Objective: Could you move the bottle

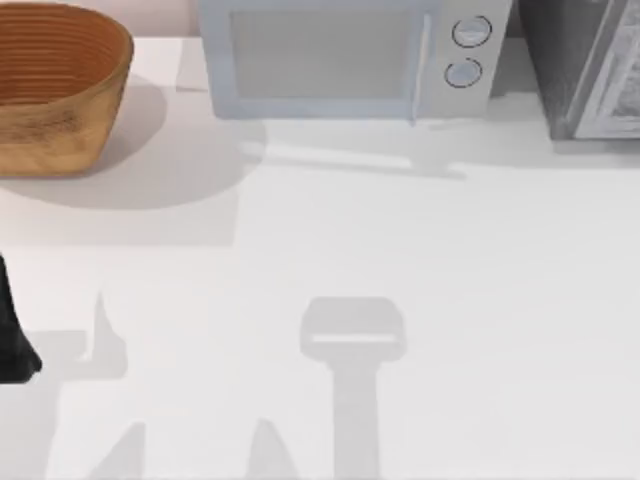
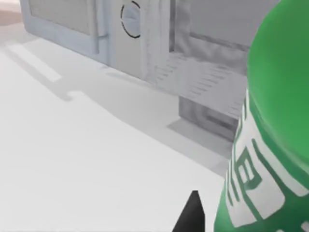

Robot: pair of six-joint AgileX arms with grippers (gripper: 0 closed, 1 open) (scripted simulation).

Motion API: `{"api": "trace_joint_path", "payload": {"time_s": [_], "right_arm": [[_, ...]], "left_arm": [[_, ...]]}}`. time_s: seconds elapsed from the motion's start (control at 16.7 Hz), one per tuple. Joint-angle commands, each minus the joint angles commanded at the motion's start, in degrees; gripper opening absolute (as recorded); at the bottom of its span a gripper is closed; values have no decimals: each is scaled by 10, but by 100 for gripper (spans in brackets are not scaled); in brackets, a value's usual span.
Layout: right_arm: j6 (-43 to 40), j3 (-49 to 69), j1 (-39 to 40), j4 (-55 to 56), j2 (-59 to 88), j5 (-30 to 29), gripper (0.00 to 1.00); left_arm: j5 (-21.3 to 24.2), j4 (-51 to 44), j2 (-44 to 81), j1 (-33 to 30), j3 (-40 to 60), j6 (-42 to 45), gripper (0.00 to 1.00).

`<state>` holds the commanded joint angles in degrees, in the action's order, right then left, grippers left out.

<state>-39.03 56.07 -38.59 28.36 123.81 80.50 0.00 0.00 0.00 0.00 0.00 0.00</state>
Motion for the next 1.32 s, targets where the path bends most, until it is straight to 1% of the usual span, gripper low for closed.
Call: {"api": "trace_joint_path", "payload": {"time_s": [0.24, 0.36, 0.54, 0.78, 1.32], "right_arm": [[102, -19, 25, 156, 32, -26, 0], [141, -27, 35, 209, 42, -36, 0], [170, -32, 43, 242, 48, -43, 0], [170, -32, 43, 242, 48, -43, 0], [170, -32, 43, 242, 48, -43, 68]], "left_arm": [[0, 0, 0, 0, 0, 0, 100], [0, 0, 0, 0, 0, 0, 100], [0, 0, 0, 0, 0, 0, 100], [0, 0, 0, 0, 0, 0, 100], [0, 0, 0, 0, 0, 0, 100]]}}
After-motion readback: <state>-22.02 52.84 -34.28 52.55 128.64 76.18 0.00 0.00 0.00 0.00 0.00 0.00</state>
